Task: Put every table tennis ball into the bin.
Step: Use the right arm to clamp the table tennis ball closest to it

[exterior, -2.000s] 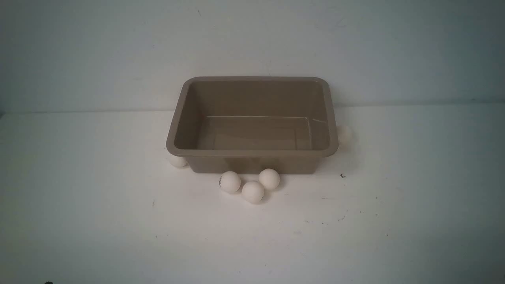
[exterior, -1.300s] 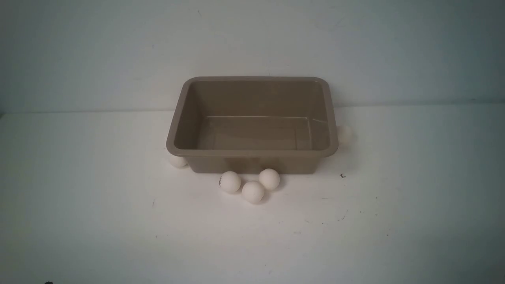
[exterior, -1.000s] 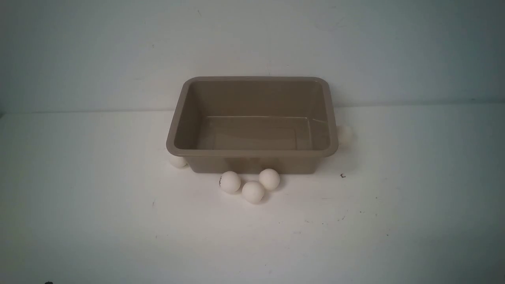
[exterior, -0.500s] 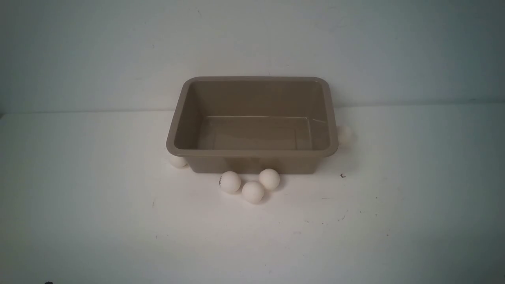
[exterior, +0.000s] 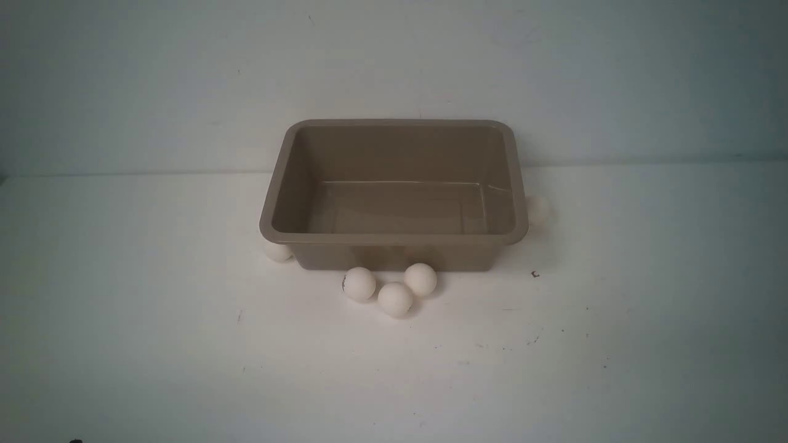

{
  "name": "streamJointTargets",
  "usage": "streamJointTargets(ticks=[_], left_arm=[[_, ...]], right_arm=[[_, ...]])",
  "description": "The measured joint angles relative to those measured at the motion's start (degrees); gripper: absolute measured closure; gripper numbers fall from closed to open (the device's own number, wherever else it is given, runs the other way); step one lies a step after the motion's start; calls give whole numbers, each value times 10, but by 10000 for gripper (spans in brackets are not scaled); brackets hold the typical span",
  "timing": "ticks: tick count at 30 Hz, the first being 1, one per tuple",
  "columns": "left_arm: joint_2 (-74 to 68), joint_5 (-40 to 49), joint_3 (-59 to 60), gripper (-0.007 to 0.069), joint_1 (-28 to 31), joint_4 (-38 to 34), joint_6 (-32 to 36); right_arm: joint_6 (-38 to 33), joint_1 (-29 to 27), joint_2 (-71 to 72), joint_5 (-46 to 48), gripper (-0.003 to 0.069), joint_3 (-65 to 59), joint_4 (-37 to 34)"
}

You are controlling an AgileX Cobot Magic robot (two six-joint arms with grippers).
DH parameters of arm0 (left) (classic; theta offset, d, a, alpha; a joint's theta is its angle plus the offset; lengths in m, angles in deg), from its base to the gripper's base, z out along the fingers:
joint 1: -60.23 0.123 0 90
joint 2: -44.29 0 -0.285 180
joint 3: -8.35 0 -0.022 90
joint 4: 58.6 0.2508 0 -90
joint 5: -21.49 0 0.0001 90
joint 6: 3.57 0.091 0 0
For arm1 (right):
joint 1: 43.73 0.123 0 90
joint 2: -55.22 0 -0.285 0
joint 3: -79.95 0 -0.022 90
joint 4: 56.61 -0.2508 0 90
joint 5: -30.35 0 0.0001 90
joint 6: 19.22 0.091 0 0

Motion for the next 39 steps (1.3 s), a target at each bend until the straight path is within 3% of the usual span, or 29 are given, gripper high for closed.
streamJointTargets(ticks=[10, 21, 39], left_arm=[[0, 0, 0, 125, 0, 0, 0], [0, 0, 0, 125, 0, 0, 0], [0, 0, 0, 125, 0, 0, 0]], right_arm=[[21, 0, -66, 227, 69, 231, -31], [20, 0, -93, 261, 69, 239, -147], [17, 0, -96, 261, 69, 239, -190]])
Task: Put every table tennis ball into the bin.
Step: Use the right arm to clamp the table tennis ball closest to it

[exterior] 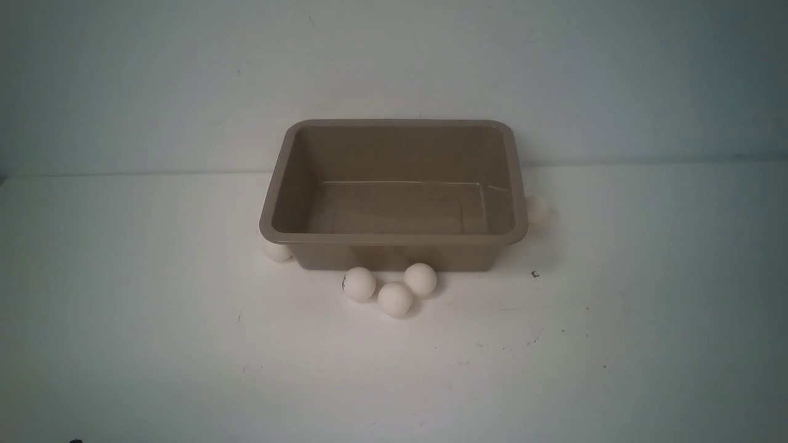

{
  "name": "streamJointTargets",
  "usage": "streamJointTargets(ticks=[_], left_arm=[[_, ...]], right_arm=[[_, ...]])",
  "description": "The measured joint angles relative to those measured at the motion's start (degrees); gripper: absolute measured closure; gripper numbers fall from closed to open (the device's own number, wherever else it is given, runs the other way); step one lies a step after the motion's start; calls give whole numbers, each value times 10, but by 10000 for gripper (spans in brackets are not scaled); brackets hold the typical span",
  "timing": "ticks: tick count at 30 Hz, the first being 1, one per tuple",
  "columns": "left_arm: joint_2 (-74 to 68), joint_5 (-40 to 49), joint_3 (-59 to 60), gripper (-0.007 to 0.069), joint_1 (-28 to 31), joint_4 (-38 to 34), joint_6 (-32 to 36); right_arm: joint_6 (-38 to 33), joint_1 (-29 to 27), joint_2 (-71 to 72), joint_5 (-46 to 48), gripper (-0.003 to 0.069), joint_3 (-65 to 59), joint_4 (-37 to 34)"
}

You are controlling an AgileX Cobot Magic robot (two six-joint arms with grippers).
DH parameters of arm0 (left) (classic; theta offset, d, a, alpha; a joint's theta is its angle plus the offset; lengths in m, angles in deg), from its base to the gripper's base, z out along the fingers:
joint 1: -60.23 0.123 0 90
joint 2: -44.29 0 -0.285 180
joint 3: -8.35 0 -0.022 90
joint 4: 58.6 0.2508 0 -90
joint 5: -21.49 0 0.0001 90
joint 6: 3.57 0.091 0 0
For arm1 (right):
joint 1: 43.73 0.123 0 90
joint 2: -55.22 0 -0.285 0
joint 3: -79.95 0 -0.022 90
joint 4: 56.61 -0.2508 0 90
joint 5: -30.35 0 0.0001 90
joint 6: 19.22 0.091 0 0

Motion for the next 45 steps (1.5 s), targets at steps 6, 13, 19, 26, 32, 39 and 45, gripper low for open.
streamJointTargets(ticks=[6, 13, 19, 26, 32, 39, 45], left_arm=[[0, 0, 0, 125, 0, 0, 0], [0, 0, 0, 125, 0, 0, 0], [0, 0, 0, 125, 0, 0, 3], [0, -1, 0, 125, 0, 0, 14], [0, -1, 0, 125, 0, 0, 14], [0, -14, 2, 125, 0, -115, -24], [0, -87, 2, 125, 0, -232, -28]], right_arm=[[-67, 0, -41, 38, 69, 1, -52], [-167, 0, -118, 55, 69, 1, -136], [-262, 0, -172, 98, 69, 1, -189], [-348, 0, -217, 111, 69, 1, -201], [-413, 0, -221, 111, 69, 1, -201], [-445, 0, -221, 120, 69, 1, -196], [-445, 0, -221, 121, 69, 1, -196]])
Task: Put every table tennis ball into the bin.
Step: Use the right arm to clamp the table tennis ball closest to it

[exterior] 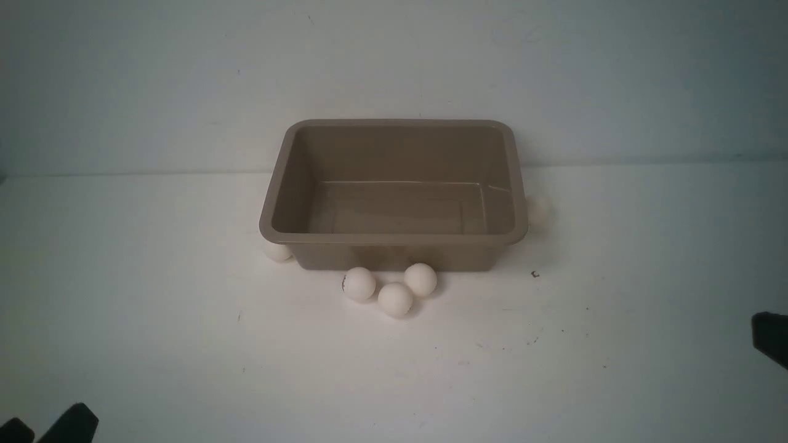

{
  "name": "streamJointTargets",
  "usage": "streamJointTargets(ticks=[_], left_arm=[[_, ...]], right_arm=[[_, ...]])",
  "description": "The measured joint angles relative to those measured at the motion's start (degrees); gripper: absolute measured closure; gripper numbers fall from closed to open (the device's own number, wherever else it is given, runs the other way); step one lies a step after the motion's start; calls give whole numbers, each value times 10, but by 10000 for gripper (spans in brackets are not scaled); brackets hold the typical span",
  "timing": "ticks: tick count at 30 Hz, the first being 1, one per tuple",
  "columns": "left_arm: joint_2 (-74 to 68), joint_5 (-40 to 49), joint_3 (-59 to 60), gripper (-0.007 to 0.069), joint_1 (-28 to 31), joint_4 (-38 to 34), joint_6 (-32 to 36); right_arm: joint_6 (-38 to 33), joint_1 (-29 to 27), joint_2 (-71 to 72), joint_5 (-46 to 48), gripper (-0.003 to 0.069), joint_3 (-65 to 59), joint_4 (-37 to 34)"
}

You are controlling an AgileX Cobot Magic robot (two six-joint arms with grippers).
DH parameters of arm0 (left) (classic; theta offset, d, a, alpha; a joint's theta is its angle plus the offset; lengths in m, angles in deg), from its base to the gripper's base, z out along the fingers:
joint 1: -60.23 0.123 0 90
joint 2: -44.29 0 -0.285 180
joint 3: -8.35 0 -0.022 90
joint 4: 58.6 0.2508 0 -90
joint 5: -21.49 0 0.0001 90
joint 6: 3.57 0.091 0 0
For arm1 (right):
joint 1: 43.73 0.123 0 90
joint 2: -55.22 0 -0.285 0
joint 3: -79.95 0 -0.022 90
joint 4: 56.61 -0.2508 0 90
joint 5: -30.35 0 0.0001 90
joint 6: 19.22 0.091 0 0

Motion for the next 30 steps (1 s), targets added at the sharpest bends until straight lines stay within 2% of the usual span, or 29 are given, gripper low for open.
streamJointTargets(ticks=[6, 8, 13, 16, 19, 24, 30], left_arm=[[0, -54, 0, 125, 0, -56, 8], [0, -53, -1, 125, 0, -60, 39], [0, -13, -44, 125, 0, -65, 138], [-12, 7, -89, 125, 0, -94, 196], [-30, 19, -110, 125, 0, -100, 220], [-119, 91, -202, 125, 0, -101, 306], [-189, 108, -256, 125, 0, -101, 343]], right_arm=[[0, 0, 0, 0, 69, 0, 2], [0, 0, 0, -1, 69, 0, 7], [3, 0, -10, -2, 69, 0, 16], [10, 0, -31, 1, 69, 0, 16], [10, 0, -40, 3, 69, 0, 16], [10, 0, -55, 8, 69, 18, 17], [10, 0, -89, 8, 69, 58, 16]])
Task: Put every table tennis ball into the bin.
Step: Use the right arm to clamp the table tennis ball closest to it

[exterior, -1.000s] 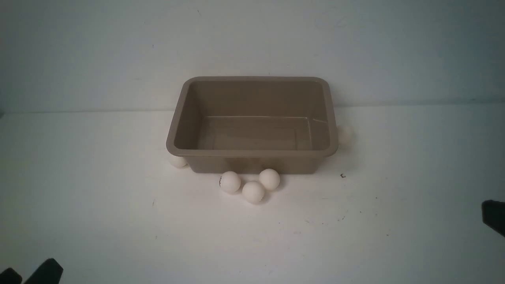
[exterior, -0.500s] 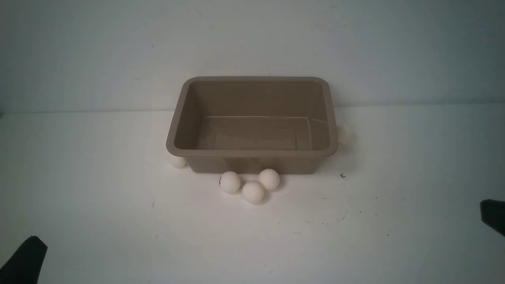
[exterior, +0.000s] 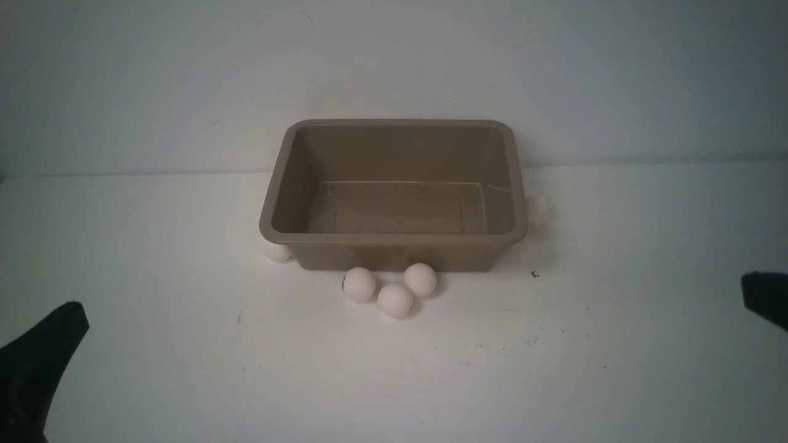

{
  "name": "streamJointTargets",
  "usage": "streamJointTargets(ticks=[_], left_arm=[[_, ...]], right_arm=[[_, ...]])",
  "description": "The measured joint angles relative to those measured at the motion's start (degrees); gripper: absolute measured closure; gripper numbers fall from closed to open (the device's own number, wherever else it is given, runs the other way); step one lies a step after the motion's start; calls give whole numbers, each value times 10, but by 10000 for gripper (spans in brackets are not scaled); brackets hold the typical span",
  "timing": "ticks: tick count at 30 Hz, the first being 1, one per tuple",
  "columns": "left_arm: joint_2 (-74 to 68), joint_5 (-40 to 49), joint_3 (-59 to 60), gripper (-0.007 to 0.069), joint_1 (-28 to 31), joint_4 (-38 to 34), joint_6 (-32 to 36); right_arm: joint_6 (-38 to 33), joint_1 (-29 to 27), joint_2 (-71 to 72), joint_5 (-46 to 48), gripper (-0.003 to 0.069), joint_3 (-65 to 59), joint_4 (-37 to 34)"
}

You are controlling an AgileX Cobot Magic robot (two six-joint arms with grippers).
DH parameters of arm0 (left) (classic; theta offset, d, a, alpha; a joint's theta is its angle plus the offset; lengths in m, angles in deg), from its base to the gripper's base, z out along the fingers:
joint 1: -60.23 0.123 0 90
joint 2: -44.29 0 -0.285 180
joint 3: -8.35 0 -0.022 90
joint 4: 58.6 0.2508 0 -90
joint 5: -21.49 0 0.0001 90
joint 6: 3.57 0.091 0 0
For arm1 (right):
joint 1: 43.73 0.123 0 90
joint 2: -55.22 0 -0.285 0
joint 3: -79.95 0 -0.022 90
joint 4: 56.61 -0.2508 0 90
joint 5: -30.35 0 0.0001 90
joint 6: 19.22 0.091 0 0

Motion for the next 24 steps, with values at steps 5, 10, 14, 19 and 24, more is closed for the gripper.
streamJointTargets(ticks=[5, 10, 14, 19, 24], left_arm=[[-15, -19, -8, 125, 0, 4, 10], [-16, -21, -8, 125, 0, 47, 29], [-16, -18, -8, 125, 0, 53, 20], [-16, -17, -8, 125, 0, 54, 18], [-16, -7, -8, 125, 0, 54, 18]], right_arm=[[-12, 0, -75, 0, 69, 29, -1], [-42, 0, -177, -43, 69, 53, 1], [-56, 0, -249, -90, 69, 78, 1], [-54, 0, -335, -98, 69, 125, 1], [-20, 0, -477, -87, 69, 215, -9]])
